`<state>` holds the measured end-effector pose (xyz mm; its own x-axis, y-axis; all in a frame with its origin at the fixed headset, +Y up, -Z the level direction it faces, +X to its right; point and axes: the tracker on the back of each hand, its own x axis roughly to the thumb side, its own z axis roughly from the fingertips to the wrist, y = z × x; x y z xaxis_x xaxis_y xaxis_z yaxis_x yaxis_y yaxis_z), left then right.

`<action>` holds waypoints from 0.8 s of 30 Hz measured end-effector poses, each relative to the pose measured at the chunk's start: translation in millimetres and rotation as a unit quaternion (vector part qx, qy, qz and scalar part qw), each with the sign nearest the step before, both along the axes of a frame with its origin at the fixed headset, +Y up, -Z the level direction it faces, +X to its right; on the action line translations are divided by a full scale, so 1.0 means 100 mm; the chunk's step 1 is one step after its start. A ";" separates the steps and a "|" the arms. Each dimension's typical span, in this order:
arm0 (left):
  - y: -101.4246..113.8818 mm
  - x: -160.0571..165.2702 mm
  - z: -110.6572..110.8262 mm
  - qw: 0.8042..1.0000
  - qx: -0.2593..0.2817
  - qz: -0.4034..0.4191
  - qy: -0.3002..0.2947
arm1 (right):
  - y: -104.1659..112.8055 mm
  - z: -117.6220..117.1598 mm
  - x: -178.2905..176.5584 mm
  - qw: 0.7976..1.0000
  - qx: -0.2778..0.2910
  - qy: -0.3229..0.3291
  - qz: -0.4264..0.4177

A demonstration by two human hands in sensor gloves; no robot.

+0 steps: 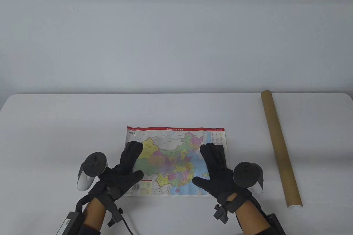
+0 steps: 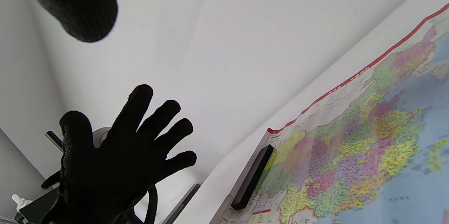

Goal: Roll up map and store in mailing tube

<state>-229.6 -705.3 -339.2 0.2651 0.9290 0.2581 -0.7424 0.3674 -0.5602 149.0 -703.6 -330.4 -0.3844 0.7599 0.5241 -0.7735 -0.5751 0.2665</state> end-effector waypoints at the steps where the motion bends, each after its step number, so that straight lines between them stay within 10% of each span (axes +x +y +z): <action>1: 0.00 0.00 0.00 1.000 0.000 0.000 0.000 | 0.00 0.00 0.00 1.000 -0.001 0.000 0.000; 13: 0.01 -0.01 0.01 1.000 -0.001 0.001 0.001 | 0.01 -0.02 0.01 1.000 -0.006 -0.022 0.002; 24: 0.02 -0.03 0.01 1.000 -0.004 0.006 -0.001 | 0.48 -0.43 0.64 0.955 -0.080 -0.247 0.144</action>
<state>-232.7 -703.5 -337.7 0.2539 0.9340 0.2515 -0.7456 0.3546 -0.5642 213.2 -655.2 -373.2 -0.7605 0.6398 0.1111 -0.6427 -0.7660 0.0121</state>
